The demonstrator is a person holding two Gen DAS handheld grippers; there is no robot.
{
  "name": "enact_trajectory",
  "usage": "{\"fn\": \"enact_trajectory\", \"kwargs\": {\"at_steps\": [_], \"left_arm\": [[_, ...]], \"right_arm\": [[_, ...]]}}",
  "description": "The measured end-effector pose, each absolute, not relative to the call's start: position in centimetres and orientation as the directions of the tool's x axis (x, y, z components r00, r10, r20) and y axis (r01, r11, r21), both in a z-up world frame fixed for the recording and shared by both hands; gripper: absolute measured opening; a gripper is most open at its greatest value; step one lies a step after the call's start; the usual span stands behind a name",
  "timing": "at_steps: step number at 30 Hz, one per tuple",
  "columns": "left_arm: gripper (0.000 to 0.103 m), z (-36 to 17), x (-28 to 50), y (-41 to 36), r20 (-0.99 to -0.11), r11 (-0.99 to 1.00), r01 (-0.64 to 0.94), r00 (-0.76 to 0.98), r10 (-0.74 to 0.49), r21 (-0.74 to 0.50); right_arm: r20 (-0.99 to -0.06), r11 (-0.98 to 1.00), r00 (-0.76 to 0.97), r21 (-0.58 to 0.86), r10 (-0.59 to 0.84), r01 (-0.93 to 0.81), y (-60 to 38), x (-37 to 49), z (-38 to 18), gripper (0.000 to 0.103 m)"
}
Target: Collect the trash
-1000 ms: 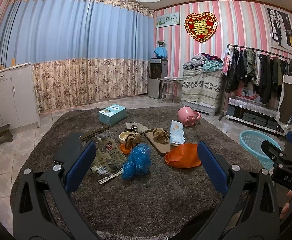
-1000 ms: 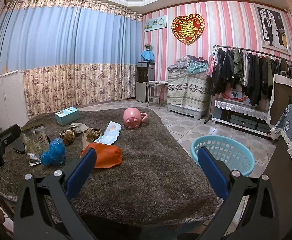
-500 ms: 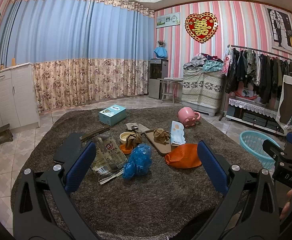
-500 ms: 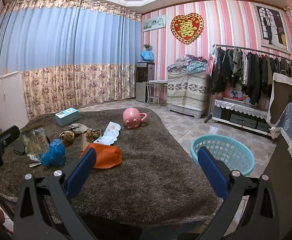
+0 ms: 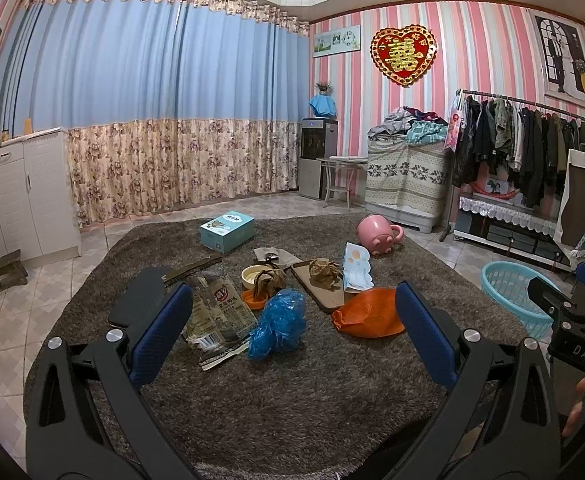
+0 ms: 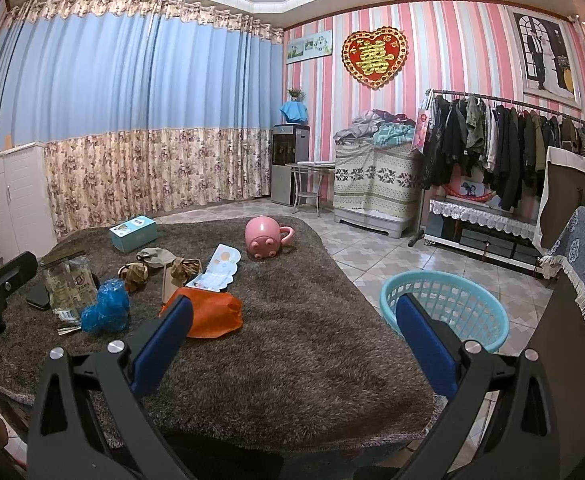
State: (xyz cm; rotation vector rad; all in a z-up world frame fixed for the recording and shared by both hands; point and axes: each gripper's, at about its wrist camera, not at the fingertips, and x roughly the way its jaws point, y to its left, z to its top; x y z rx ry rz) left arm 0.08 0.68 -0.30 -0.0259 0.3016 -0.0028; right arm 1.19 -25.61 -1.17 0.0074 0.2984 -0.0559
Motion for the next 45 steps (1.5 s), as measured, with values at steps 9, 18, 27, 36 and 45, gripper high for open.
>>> {"fn": "enact_trajectory", "kwargs": {"at_steps": [9,18,27,36,45], "left_arm": [[0.098,-0.3,0.1,0.6,-0.298,1.000,0.000,0.954,-0.008,-0.026],[0.098,-0.3,0.1,0.7,-0.299,1.000,-0.001,0.954,-0.007,-0.027],[0.098,-0.2,0.1,0.6,-0.296,1.000,-0.001,0.955,-0.006,-0.025],[0.098,0.1,0.0,1.1,-0.295,1.000,-0.011,0.956,0.003,-0.026],[0.098,0.0,0.5,2.0,-0.303,0.999,-0.029,0.953,0.021,-0.021]], "right_arm": [[-0.294,0.998,0.954,-0.001,-0.054,0.056,-25.6,1.2,-1.2,0.099],[-0.292,0.998,0.955,0.000,-0.055,0.057,-26.0,1.1,-0.6,0.099],[-0.291,0.998,0.955,0.002,-0.054,0.057,-26.0,1.1,-0.5,0.099],[-0.291,0.999,0.956,0.010,-0.039,0.044,-26.2,1.2,-0.4,0.099],[-0.277,0.999,0.960,0.000,-0.043,0.044,-26.1,1.4,-0.4,0.099]]}}
